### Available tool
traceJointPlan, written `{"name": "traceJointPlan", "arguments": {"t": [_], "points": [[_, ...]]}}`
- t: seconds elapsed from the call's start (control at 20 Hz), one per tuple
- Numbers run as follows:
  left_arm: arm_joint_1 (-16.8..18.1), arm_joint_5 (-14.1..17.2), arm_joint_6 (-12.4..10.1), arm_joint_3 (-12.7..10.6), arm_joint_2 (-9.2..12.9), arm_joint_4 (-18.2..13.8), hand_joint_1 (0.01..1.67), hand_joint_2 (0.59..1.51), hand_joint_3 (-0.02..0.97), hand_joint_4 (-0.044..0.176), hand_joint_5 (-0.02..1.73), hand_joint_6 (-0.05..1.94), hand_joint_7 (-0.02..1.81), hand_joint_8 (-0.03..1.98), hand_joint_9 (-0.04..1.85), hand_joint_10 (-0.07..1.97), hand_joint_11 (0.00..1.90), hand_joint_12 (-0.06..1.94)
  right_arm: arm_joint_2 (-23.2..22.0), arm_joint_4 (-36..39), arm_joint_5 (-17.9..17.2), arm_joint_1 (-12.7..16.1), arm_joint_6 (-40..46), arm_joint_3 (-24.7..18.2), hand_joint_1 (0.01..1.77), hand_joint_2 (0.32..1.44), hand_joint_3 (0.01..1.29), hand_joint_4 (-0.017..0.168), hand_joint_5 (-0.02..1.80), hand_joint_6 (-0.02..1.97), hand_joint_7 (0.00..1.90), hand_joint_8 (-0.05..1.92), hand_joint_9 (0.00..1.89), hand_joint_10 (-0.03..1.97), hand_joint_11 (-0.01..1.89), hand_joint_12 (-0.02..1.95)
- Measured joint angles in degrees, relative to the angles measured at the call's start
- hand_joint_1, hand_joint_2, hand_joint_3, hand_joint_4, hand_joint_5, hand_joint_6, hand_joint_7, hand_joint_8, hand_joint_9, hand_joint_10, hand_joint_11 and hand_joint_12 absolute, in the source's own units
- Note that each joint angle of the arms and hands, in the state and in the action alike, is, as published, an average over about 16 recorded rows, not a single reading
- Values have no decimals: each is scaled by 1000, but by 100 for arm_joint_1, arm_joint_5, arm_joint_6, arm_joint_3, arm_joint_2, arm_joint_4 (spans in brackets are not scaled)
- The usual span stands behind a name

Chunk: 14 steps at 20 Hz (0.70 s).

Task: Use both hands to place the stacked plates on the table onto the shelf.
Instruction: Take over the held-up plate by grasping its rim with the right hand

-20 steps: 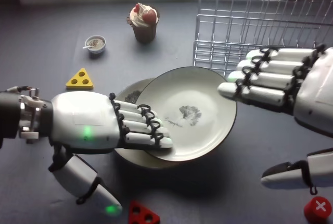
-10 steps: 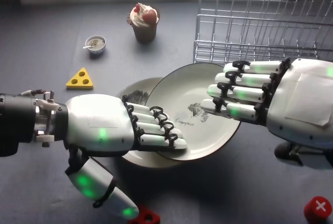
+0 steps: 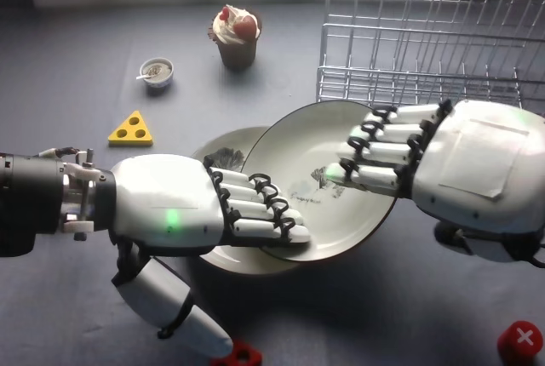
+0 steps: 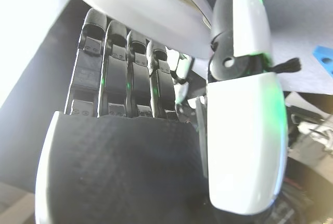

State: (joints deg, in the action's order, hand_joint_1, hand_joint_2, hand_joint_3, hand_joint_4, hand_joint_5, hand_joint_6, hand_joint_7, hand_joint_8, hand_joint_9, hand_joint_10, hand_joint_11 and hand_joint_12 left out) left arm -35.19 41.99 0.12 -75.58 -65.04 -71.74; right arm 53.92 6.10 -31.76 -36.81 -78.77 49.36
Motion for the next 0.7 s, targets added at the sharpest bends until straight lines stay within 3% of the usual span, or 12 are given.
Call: {"name": "traceJointPlan", "arguments": {"t": [0.7], "points": [[13,-14,0,-3,-28,69,32,1000,5,-5,81,-20,89,-14,133,-11,160,22,647,-89,-89,57,-21,552,1287,947,16,5,403,15,365,1,379,1,414,67]]}}
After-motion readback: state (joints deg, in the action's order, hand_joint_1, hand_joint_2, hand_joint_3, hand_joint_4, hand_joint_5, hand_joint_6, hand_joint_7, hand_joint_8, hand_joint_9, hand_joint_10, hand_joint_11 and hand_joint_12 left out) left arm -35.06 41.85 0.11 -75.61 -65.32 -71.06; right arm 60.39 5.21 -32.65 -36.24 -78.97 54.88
